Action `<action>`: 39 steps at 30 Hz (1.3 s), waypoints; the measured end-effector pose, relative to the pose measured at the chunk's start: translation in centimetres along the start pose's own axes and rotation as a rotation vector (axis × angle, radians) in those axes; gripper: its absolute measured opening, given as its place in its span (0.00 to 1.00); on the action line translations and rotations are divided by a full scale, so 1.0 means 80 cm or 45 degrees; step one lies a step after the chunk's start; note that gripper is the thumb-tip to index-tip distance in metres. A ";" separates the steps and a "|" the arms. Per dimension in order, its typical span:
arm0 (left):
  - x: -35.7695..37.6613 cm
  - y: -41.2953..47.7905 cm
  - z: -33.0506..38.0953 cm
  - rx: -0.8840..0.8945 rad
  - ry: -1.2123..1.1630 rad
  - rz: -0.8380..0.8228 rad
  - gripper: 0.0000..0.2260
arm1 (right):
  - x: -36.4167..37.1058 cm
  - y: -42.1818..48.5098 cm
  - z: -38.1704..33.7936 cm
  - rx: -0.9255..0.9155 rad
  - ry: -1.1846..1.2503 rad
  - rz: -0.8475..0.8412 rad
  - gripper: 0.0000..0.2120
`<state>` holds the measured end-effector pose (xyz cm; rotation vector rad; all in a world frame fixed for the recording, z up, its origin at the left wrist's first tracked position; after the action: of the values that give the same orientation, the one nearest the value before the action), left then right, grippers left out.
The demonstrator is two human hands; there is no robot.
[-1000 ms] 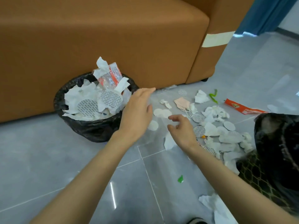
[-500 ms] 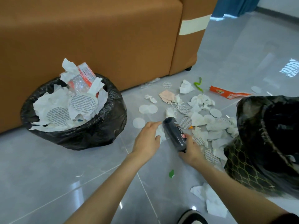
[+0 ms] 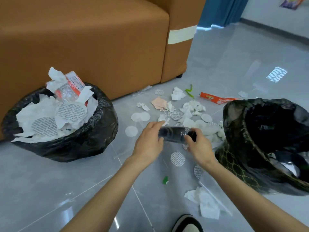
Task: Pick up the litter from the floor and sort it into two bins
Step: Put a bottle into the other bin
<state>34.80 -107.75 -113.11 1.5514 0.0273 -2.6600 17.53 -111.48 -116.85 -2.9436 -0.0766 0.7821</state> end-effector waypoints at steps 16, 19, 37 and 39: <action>-0.035 0.034 0.186 0.424 -0.512 0.018 0.23 | -0.214 -0.083 -0.148 -0.593 0.407 0.719 0.06; -0.017 0.039 0.218 0.484 -0.557 -0.044 0.23 | -0.239 -0.086 -0.127 -0.611 0.312 0.884 0.07; 0.077 0.021 0.232 0.481 -0.493 -0.230 0.22 | -0.252 -0.025 -0.003 0.102 -0.718 0.254 0.16; 0.076 0.020 0.231 0.484 -0.491 -0.223 0.22 | -0.249 -0.021 0.009 0.179 -0.692 0.154 0.17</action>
<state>15.85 -110.52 -109.22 1.1179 -0.3992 -3.2046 -0.14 -111.24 -107.52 -2.5418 0.1143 1.5136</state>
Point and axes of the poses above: each hand's wrist, its own y-axis towards the middle knuckle, its own x-axis out of the palm, z = x × y, the point moved 5 cm from there along y, towards the middle knuckle, and after that the axes turned 12 degrees about y, right-handed, at the moved point
